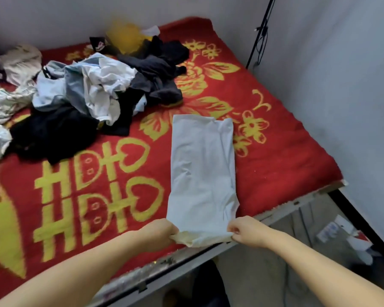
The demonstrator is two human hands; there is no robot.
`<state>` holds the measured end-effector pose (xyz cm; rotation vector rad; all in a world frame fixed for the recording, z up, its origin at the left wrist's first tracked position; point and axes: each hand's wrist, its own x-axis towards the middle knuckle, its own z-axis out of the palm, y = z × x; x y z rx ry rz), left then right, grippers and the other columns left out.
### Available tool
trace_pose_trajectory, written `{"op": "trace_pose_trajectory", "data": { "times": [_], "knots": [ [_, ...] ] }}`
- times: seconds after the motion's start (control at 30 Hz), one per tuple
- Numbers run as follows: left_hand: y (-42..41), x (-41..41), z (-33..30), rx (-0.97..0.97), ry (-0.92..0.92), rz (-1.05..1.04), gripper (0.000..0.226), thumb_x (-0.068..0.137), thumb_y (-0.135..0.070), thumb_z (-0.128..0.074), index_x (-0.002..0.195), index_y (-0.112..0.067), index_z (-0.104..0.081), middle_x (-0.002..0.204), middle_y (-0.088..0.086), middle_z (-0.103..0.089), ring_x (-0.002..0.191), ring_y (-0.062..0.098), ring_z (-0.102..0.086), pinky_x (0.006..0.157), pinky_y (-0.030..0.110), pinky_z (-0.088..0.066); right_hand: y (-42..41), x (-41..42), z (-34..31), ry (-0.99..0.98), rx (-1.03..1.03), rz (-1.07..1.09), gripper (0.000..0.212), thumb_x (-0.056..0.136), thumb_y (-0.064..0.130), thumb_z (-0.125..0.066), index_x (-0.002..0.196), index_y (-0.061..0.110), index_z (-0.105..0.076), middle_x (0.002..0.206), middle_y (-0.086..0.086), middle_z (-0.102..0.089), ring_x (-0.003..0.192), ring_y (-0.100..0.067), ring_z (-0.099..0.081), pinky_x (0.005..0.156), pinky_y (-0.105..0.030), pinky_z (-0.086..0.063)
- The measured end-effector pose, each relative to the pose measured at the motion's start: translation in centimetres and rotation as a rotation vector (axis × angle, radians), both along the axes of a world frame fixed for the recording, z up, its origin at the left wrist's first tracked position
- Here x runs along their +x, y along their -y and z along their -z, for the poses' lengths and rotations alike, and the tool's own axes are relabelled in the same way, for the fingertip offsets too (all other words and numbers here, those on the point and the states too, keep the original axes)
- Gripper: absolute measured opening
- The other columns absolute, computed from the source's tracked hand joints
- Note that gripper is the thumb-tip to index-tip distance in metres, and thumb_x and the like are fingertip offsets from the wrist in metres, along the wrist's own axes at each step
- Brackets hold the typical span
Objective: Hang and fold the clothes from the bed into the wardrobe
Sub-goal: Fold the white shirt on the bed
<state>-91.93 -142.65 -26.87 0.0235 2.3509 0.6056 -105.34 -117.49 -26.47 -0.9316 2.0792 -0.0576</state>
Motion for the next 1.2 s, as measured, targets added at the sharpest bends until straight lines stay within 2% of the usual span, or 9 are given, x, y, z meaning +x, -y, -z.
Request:
{"op": "trace_pose_trajectory", "data": {
  "times": [0.13, 0.27, 0.43, 0.57, 0.67, 0.83, 0.93, 1.03, 1.2],
  "knots": [
    [1.6, -3.6, 1.4, 0.040, 0.234, -0.045, 0.019, 0.087, -0.017, -0.055, 0.069, -0.015, -0.048, 0.069, -0.004, -0.048, 0.063, 0.014, -0.041, 0.055, 0.026, -0.030, 0.8, -2.5, 1.5, 0.130, -0.027, 0.113, 0.017, 0.089, 0.023, -0.050, 0.077, 0.034, -0.047, 0.081, 0.017, -0.052, 0.073, -0.001, -0.049, 0.058, -0.014, -0.035],
    [4.6, -11.9, 2.4, 0.002, 0.235, -0.152, 0.006, 0.086, -0.018, -0.057, 0.082, -0.013, -0.058, 0.071, -0.008, -0.049, 0.075, 0.014, -0.048, 0.055, 0.022, -0.035, 3.8, -9.6, 3.3, 0.122, -0.093, 0.285, 0.020, 0.091, 0.021, -0.053, 0.107, 0.023, -0.065, 0.104, 0.006, -0.064, 0.089, -0.007, -0.056, 0.068, -0.014, -0.041],
    [8.7, -22.1, 6.6, -0.272, -0.137, -0.330, 0.045, 0.091, -0.031, -0.059, 0.131, -0.014, -0.049, 0.125, 0.008, -0.056, 0.109, 0.026, -0.053, 0.090, 0.034, -0.043, 9.3, -18.4, 7.2, -0.169, -0.264, 0.533, 0.042, 0.095, 0.015, -0.050, 0.136, 0.015, -0.049, 0.135, -0.008, -0.054, 0.120, -0.024, -0.052, 0.099, -0.035, -0.042],
    [5.9, -20.2, 12.5, -0.419, -0.395, -0.220, 0.068, 0.096, -0.052, -0.037, 0.152, -0.018, -0.018, 0.159, 0.004, -0.017, 0.146, 0.022, -0.016, 0.117, 0.049, -0.007, 11.1, -15.3, 11.8, -0.397, -0.240, 0.300, 0.057, 0.098, 0.029, -0.046, 0.150, 0.016, -0.027, 0.158, -0.006, -0.022, 0.147, -0.023, -0.014, 0.117, -0.047, -0.014],
    [1.3, -14.9, 16.8, -0.295, -0.471, -0.185, 0.067, 0.092, -0.053, -0.027, 0.141, -0.012, -0.045, 0.151, 0.011, -0.030, 0.135, 0.030, -0.040, 0.106, 0.058, -0.031, 10.2, -9.5, 15.5, -0.466, -0.199, 0.056, 0.058, 0.092, 0.042, -0.051, 0.145, 0.021, -0.040, 0.154, -0.009, -0.031, 0.144, -0.029, -0.025, 0.112, -0.062, -0.013],
    [2.0, -13.1, 21.3, -0.040, -0.400, -0.997, 0.089, 0.084, -0.065, -0.031, 0.145, 0.001, -0.031, 0.152, 0.020, -0.025, 0.142, 0.033, -0.022, 0.115, 0.045, -0.018, 6.7, -11.1, 22.7, -0.416, 0.123, 0.147, 0.060, 0.101, 0.049, -0.014, 0.138, 0.033, 0.031, 0.143, 0.006, 0.046, 0.131, -0.023, 0.042, 0.107, -0.066, 0.011],
    [2.0, -11.8, 21.3, -0.018, -0.458, -0.992, 0.053, 0.085, -0.049, -0.057, 0.100, 0.001, -0.064, 0.118, 0.016, -0.055, 0.114, 0.031, -0.046, 0.099, 0.032, -0.030, 5.5, -11.1, 22.9, -0.397, 0.117, 0.129, 0.060, 0.101, 0.048, -0.013, 0.137, 0.033, 0.032, 0.139, 0.008, 0.050, 0.129, -0.020, 0.045, 0.108, -0.065, 0.012],
    [2.1, -11.2, 20.3, 0.077, -0.423, -0.982, 0.035, 0.088, -0.025, -0.067, 0.059, -0.010, -0.054, 0.075, -0.001, -0.055, 0.076, 0.014, -0.048, 0.071, 0.034, -0.037, 5.4, -10.5, 22.0, -0.379, 0.115, 0.125, 0.059, 0.101, 0.048, -0.013, 0.139, 0.033, 0.028, 0.141, 0.006, 0.047, 0.131, -0.019, 0.042, 0.109, -0.064, 0.011],
    [2.2, -10.1, 19.7, 0.075, -0.274, -1.085, 0.040, 0.096, -0.031, -0.051, 0.062, -0.012, -0.042, 0.054, -0.003, -0.047, 0.056, 0.022, -0.047, 0.055, 0.037, -0.028, 5.4, -9.2, 20.9, -0.375, 0.148, 0.075, 0.059, 0.102, 0.044, -0.013, 0.147, 0.028, 0.020, 0.147, 0.003, 0.038, 0.144, -0.021, 0.026, 0.110, -0.064, 0.010]
  ]
}}
